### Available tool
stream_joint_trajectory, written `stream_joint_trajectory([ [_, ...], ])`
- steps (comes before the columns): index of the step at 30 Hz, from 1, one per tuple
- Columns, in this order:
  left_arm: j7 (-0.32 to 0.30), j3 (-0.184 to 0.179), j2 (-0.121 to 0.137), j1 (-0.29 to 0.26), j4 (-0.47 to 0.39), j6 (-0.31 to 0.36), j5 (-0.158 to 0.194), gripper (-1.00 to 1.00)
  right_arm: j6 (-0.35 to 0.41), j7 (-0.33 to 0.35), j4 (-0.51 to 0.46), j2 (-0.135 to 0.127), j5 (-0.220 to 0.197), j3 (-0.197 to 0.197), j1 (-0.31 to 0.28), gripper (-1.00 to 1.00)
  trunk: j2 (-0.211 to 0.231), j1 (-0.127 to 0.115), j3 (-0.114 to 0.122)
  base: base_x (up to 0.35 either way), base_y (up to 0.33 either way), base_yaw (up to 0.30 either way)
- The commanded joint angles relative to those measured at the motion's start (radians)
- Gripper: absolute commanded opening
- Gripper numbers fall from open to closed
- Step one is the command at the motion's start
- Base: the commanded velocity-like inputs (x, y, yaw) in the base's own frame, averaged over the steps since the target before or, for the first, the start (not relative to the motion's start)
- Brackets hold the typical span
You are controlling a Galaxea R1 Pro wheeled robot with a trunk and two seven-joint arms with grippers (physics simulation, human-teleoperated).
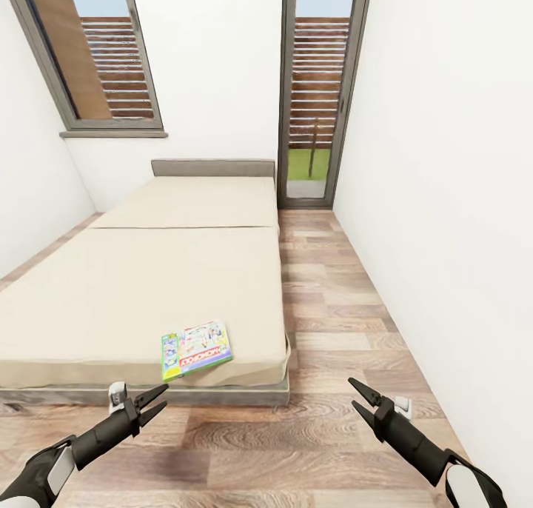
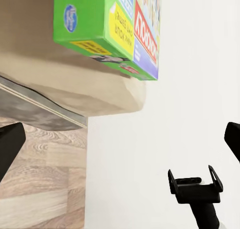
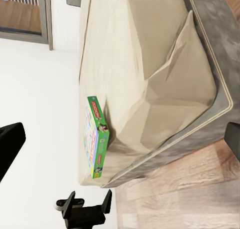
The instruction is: Put all the toys in the child's room - the three board games (two on the bed and one on the table), the two jigsaw puzzles on the table, and the tennis ball on the table - inside the toy box on the table in the child's room.
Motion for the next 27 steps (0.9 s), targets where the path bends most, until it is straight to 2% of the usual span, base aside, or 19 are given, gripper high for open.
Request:
stream_joint_trajectory([
  [1,-0.003,0.003,-0.001,-0.001,0.0,0.01,-0.001,1.0,0.007,0.001,0.0,0.0,-0.002,-0.002,-0.001,1.0,0.0,0.0,-0.001,0.019,-0.001,0.0],
  [16,-0.003,0.002,-0.001,-0.001,0.0,0.01,-0.001,1.0,0.007,0.001,0.0,0.0,-0.002,-0.002,-0.001,1.0,0.0,0.0,-0.001,0.01,0.0,0.0],
  [27,-0.003,0.003,-0.001,-0.001,0.0,0.01,-0.001,1.0,0.007,0.001,0.0,0.0,-0.002,-0.002,-0.001,1.0,0.0,0.0,-0.001,0.133,0.0,0.0],
])
